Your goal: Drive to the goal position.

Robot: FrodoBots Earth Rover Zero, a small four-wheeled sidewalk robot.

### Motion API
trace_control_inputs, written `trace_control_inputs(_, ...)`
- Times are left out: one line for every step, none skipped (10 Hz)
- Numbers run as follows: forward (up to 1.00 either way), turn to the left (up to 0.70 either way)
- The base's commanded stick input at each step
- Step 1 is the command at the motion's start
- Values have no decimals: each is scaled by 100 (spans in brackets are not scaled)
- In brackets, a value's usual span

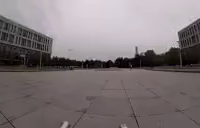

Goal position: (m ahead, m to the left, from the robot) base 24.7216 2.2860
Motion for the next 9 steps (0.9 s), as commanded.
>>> trace_control_inputs(5,0)
trace_control_inputs(5,0)
trace_control_inputs(5,0)
trace_control_inputs(5,0)
trace_control_inputs(5,0)
trace_control_inputs(5,0)
trace_control_inputs(5,0)
trace_control_inputs(5,0)
trace_control_inputs(5,0)
